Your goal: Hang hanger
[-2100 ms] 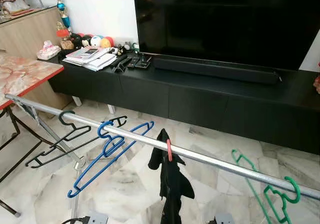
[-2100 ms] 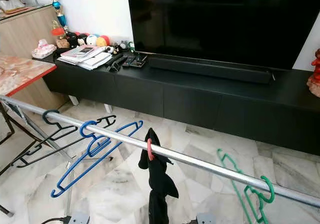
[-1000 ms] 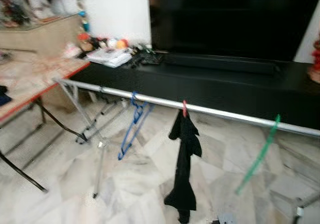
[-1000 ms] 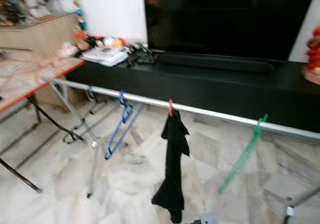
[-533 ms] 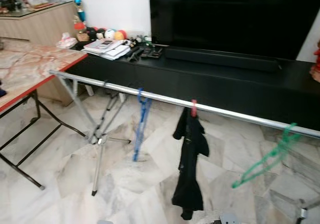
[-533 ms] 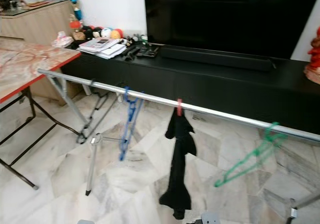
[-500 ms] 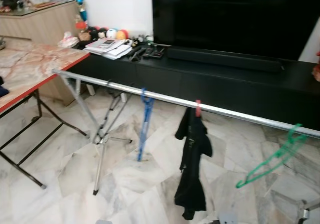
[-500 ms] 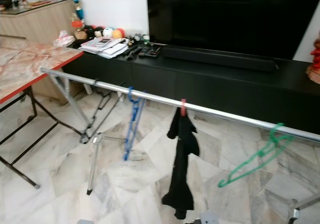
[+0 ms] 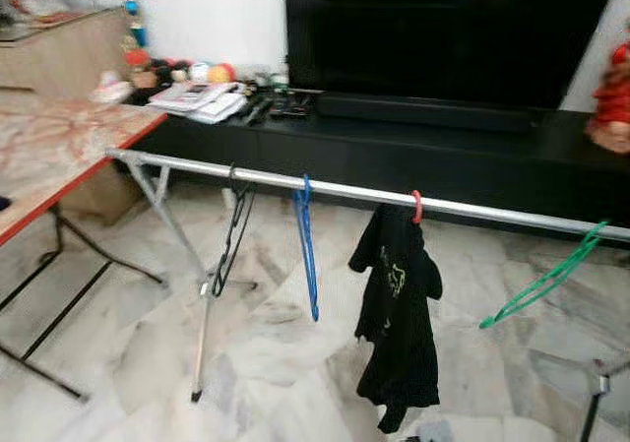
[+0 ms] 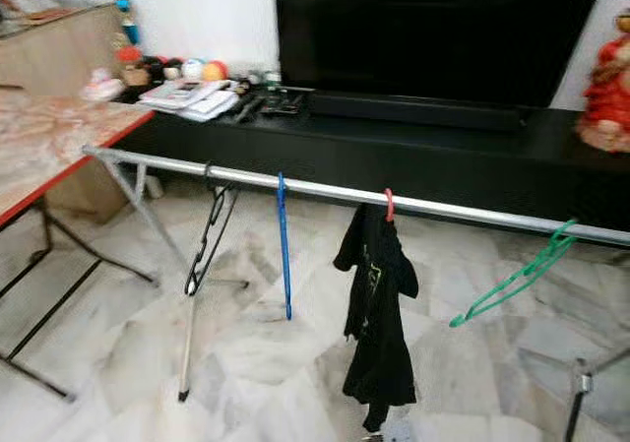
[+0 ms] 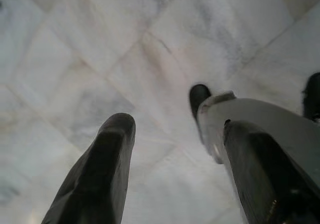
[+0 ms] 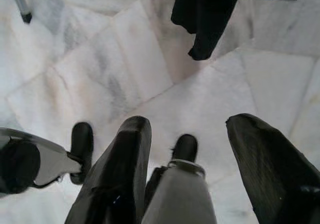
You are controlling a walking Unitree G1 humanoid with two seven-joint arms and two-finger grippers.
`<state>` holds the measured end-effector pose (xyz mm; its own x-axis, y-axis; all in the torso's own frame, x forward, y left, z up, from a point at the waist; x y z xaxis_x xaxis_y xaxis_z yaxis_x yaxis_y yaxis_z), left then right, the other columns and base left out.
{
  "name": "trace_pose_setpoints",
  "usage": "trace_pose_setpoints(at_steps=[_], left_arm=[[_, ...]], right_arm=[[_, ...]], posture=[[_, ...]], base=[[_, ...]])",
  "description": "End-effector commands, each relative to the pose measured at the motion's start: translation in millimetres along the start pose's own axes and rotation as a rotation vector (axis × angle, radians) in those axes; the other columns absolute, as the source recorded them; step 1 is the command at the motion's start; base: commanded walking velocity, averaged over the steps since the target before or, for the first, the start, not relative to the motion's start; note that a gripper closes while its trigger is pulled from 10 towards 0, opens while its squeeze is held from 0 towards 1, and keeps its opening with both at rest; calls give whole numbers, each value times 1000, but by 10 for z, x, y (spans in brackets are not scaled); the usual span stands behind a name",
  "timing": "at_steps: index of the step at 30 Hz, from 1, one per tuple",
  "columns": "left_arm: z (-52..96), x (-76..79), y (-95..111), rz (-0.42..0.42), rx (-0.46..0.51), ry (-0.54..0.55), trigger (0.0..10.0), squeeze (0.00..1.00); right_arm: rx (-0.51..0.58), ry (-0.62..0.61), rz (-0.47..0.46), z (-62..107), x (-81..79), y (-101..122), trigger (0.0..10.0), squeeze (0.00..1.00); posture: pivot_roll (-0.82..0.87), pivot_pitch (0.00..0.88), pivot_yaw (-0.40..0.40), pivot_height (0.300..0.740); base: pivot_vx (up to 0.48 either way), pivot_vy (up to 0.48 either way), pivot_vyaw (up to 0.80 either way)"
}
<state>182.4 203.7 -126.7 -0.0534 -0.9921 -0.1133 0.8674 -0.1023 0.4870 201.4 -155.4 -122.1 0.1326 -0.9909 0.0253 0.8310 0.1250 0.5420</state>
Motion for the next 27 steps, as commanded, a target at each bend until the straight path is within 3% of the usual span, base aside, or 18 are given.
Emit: trace_pose_setpoints(at_steps=[1,8,15,18,20,27], left_arm=[[-7,75,29,-12,6,-24,10000,0],[-7,97,35,-12,11,-31,10000,0],[7,12,-14,-66,9,-35,10000,0],[8,5,-23,-59,7,-33,10000,0],[12,-8,-46,-12,1,-27,10000,0],[20,-15,-89,-59,-5,-38,10000,0]], right_arm=[[-14,-24,-7,11,100,-36,10000,0],[-23,-20,4,11,95,-49,10000,0],[-24,-17,7,10,85,-46,10000,0],[-25,-17,6,10,83,-48,10000,0],[-26,-16,6,10,80,-52,10000,0],[-31,-12,10,12,72,-70,10000,0]], posture=[[29,30,26,740],[29,30,28,740],[30,28,29,740],[31,26,30,740],[31,23,30,740],[31,8,33,740]], base=[[0,0,-800],[0,0,-800],[0,0,0],[0,-379,-800],[0,0,-800],[0,0,-229]])
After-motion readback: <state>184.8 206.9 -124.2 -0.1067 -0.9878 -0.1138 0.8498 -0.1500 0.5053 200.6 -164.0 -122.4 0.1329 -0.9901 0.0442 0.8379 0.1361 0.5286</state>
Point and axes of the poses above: a point about 5 cm out from each wrist's last joint towards the gripper, its own z axis pointing back from the gripper into the wrist, its own y axis along the axis of the wrist's last joint, x = y × z, the point moved 4 cm from there along -z, pointing out of the wrist towards the gripper
